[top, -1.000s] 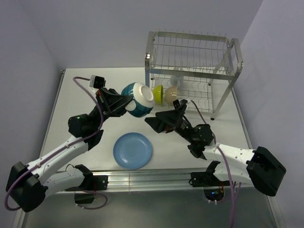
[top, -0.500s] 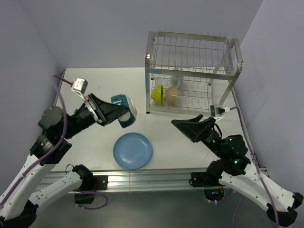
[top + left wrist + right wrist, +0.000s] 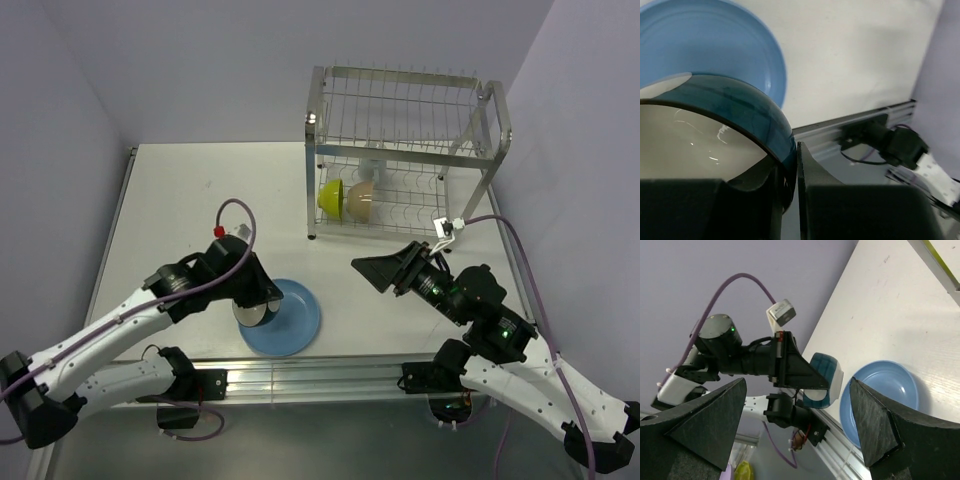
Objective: Load the mixed dishes into the dish rack
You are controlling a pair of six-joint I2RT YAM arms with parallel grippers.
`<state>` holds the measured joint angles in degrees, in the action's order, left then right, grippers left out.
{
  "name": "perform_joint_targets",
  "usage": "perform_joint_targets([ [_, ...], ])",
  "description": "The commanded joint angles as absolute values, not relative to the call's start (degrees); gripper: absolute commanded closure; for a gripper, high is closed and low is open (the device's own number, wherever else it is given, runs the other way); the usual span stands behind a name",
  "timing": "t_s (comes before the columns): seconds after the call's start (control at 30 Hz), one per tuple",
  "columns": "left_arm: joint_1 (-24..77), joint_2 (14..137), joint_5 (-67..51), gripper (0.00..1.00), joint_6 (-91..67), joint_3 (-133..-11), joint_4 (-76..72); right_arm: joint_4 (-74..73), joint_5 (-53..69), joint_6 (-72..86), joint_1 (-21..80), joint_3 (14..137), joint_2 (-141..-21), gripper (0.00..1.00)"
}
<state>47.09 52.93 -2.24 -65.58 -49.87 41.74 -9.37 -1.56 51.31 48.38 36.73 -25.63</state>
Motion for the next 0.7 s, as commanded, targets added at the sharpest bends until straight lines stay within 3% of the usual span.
perform_joint_targets([
  [0.0, 50.09, 56.94, 4.82, 1.00, -63.90, -53.17, 39.90, -10.02, -2.81, 49.22, 48.60, 37.62, -24.96, 0.09],
  [0.33, 56.42, 76.44, 10.97, 1.00, -62.40, -58.18, 43.24, -13.27, -4.83, 47.37, 48.60, 37.71, -21.36, 0.09],
  [0.67, 56.87, 87.18, 12.39, 1.00, -58.45, -63.62, 45.44, -13.97, -3.69, 46.67, 48.69, 37.09, -21.09, 0.09],
])
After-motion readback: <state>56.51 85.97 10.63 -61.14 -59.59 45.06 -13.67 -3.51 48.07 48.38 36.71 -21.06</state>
